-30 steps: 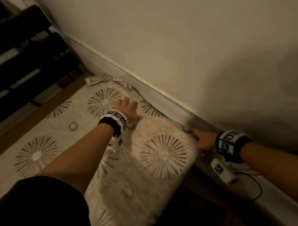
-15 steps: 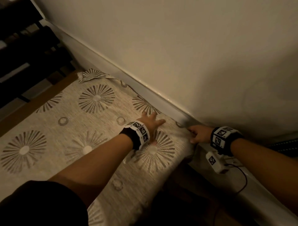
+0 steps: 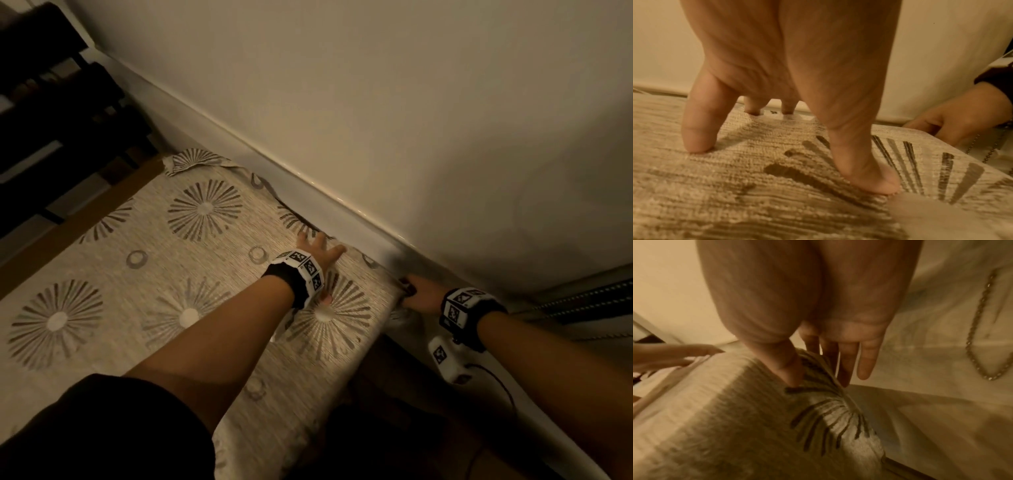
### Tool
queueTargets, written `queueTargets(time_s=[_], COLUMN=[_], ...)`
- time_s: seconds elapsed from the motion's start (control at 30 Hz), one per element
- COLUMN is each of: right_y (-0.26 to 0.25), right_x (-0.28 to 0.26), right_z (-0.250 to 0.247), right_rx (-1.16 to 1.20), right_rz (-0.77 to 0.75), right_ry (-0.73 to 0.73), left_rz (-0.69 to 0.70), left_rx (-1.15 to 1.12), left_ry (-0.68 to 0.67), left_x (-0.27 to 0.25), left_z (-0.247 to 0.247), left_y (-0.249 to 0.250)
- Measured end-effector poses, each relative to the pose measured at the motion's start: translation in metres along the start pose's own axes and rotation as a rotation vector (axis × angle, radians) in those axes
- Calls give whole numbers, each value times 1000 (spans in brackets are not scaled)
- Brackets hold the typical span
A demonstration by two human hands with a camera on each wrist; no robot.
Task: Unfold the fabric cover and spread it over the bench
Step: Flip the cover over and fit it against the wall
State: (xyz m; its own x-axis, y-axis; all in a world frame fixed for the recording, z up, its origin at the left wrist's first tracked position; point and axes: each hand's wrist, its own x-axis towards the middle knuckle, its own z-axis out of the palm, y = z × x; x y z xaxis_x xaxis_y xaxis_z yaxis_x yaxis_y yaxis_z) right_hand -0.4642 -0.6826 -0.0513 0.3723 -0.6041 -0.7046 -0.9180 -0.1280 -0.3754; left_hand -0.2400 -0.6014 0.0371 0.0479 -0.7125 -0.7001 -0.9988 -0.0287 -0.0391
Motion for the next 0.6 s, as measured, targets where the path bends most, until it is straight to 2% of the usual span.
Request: queueTargets(time_s=[0.1,0.2,0.3,0.37,0.4,0.5,0.6], right_y=[-5,0,1,-8,-14,-64,-136], right_x=[8,12,22,24,23,-1,-30], right_z=[0,-1,-2,-5,-7,-19,-40], right_rx=[-121,-323,-491,-573,-621,-781,-826], right_rz=[16,63,38,-7,-6,6,-67], right_ry=[-8,-41,73,161,158,107,156], left_rz=[-18,-37,-92,-113,-116,-155,-248], left_rx=[-109,-216,-449,-511,-535,-562,-590], left_ry=[16,132,221,224,237,326,393], left_x=[-2,-3,-1,-8,-12,-36,-71], left_z=[8,29,55,69,75,78,72], left_y=[-1,-2,-7,-12,-17,-51,-111])
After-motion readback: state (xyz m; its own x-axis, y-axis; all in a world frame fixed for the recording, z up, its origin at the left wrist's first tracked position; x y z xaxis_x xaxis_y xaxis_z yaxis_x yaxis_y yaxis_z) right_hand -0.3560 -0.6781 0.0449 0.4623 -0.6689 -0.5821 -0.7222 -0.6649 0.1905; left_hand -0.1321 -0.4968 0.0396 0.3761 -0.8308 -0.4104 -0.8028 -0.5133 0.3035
